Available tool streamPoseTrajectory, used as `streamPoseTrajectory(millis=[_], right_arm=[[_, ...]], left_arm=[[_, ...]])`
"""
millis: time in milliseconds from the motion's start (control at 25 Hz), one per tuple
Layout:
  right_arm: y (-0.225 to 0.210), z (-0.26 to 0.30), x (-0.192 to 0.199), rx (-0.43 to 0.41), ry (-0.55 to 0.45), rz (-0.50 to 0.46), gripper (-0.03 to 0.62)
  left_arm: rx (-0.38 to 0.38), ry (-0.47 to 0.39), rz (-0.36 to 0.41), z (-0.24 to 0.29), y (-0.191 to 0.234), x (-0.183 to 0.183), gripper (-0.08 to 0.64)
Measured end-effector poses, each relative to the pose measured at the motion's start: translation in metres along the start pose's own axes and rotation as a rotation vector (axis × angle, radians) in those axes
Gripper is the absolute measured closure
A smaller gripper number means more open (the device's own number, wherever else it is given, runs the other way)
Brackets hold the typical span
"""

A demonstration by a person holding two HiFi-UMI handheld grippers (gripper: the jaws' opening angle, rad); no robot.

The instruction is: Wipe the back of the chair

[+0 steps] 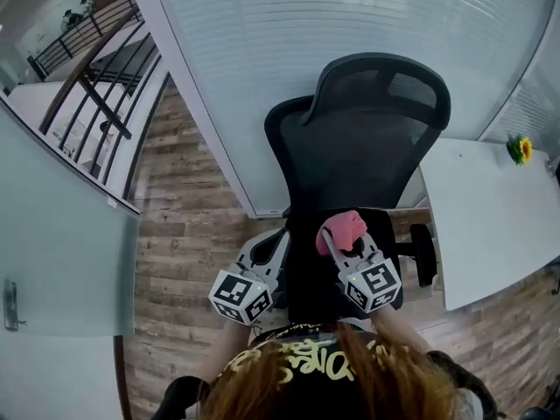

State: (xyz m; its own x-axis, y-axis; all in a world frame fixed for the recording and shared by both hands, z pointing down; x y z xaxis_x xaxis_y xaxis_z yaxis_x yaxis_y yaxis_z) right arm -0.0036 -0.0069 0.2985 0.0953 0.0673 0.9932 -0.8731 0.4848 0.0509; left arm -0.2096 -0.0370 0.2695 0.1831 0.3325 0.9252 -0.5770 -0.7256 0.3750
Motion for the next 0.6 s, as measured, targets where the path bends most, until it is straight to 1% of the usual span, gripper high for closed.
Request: streamPoseTrajectory(millis=[240, 600], right_arm=[[0.009, -0.011, -0.009, 0.026, -0.016, -0.021, 0.528], [0.012, -0.015, -0.007, 0.022, 0.001, -0.022, 0.528]], left_arm=[[0.013, -0.031, 0.039, -0.010, -0.004, -0.014, 0.568], [0.016, -0.040, 0.046, -0.010, -0.006, -0.015, 0.568]])
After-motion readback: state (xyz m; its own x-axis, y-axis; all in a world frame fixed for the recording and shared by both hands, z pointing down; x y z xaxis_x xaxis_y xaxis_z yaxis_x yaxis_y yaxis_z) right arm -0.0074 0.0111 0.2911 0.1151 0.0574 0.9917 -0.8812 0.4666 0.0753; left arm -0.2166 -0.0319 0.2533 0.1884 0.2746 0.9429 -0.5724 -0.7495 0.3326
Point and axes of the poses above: the fingertips, and each gripper's own axes: z forward along the fingers, y to its left, x out of its underside, the point moved 9 cm from there along -z, backward along the fingers, and after that the axes turned 8 degrees about -z, right-handed, at the moved point
